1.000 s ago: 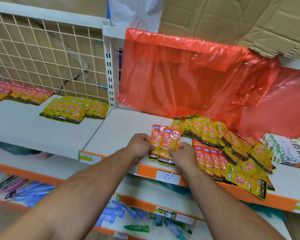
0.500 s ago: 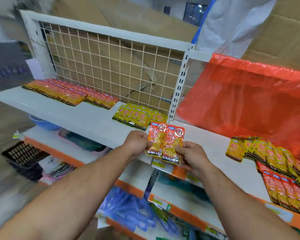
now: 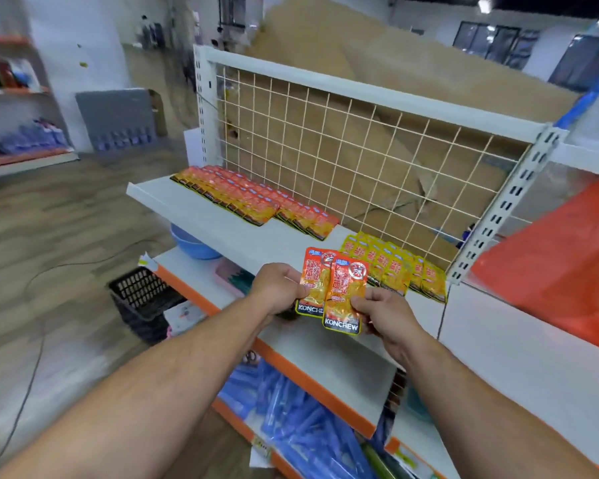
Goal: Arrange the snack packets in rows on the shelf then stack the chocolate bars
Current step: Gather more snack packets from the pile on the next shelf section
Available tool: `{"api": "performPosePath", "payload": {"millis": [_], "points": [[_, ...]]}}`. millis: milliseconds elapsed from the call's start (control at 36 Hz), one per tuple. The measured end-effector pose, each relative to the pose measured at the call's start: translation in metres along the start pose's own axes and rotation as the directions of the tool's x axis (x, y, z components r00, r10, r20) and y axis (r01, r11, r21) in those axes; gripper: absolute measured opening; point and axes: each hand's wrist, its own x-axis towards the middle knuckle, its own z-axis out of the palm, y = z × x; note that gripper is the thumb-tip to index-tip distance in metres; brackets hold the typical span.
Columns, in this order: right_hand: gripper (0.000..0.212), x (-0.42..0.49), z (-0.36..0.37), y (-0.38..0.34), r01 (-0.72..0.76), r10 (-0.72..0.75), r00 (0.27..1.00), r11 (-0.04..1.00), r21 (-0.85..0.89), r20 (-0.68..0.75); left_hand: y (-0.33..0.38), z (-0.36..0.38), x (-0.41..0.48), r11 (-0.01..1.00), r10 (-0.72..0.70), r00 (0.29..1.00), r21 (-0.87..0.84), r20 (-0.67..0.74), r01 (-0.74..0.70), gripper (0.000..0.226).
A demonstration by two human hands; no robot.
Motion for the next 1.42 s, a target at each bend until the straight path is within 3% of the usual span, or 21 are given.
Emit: {"api": "performPosePath", "payload": {"millis": [306, 583, 778, 944, 1056, 1250, 1417], "points": [[0.042, 0.103, 0.036, -0.011, 0.067, -0.068, 0.998, 0.991, -0.112, -0.008, 0.006, -0.035, 0.082, 0.999, -0.029, 0.999, 0.022, -0.042, 0.03, 0.015], [0.033, 0.207, 0.054, -0.038, 0.1, -0.096, 0.995, 0.979, -0.177, 0.032, 0.031, -0.056, 0.179, 0.989, 0.018, 0.997, 0.148, -0.072, -0.007, 0.026], [0.042, 0.252, 0.063, -0.041, 0.061, -0.061, 0.998, 0.982, -0.181, 0.006, 0.029, -0.067, 0.23, 0.98, -0.001, 0.998, 0.201, -0.063, 0.014, 0.027], [0.03, 0.278, 0.081, -0.035, 0.028, -0.036, 0.998, 0.984, -0.175, -0.043, 0.026, -0.079, 0.273, 0.945, 0.009, 1.0, 0.326, -0.029, 0.001, 0.026], [0.04, 0.291, 0.095, -0.039, 0.003, -0.023, 0.995, 0.978, -0.21, -0.094, 0.024, -0.087, 0.298, 0.927, 0.027, 1.0, 0.375, 0.016, -0.031, 0.026], [0.042, 0.296, 0.125, -0.042, -0.025, -0.004, 0.979, 0.99, -0.139, -0.206, 0.021, -0.101, 0.325, 0.771, 0.145, 0.978, 0.603, 0.148, -0.205, 0.018], [0.039, 0.282, 0.15, -0.047, -0.04, 0.018, 0.95, 0.997, -0.063, -0.312, 0.017, -0.109, 0.34, 0.635, 0.227, 0.941, 0.694, 0.252, -0.339, 0.013]]}}
